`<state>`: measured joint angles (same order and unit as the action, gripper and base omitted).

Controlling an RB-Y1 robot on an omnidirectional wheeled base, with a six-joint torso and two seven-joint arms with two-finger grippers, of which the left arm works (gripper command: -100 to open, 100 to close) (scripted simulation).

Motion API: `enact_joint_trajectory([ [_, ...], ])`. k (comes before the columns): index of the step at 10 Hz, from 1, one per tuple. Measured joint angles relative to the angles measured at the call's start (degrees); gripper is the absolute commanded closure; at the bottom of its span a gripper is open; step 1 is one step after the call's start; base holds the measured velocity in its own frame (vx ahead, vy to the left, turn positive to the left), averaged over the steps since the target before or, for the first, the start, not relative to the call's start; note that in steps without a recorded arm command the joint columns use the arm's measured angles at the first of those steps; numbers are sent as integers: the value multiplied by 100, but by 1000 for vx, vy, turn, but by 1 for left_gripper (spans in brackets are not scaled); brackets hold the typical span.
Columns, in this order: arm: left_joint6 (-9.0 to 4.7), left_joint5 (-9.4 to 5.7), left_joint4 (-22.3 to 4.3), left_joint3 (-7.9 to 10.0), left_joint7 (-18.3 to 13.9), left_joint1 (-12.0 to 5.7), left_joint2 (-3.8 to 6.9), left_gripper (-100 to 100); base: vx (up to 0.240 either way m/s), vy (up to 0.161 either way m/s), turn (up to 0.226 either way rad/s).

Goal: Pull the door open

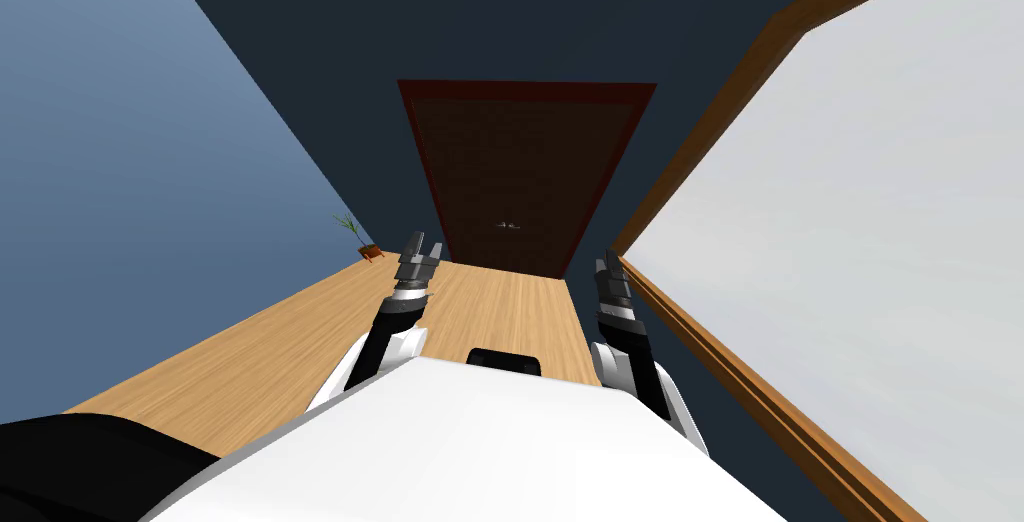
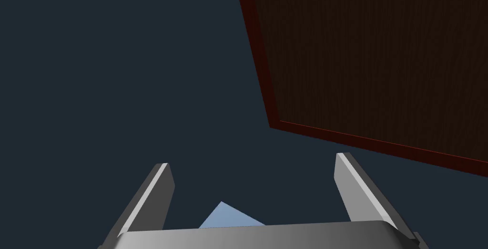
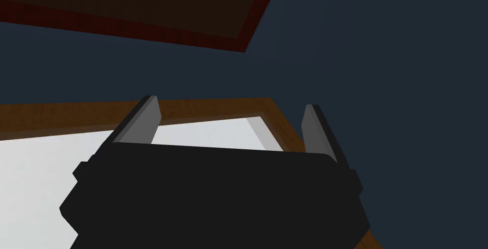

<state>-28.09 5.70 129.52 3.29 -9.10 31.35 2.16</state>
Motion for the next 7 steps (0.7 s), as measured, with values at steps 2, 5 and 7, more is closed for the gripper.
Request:
enact_joint_trajectory([
  [2, -68, 0, -278, -34, 11, -99, 31, -100, 145, 1, -20],
  [5, -148, -53, -633, -10, -45, -217, 138, -100, 133, -16, -13],
  [7, -201, -69, -837, -13, -55, -282, 176, -100, 81, -18, -10],
])
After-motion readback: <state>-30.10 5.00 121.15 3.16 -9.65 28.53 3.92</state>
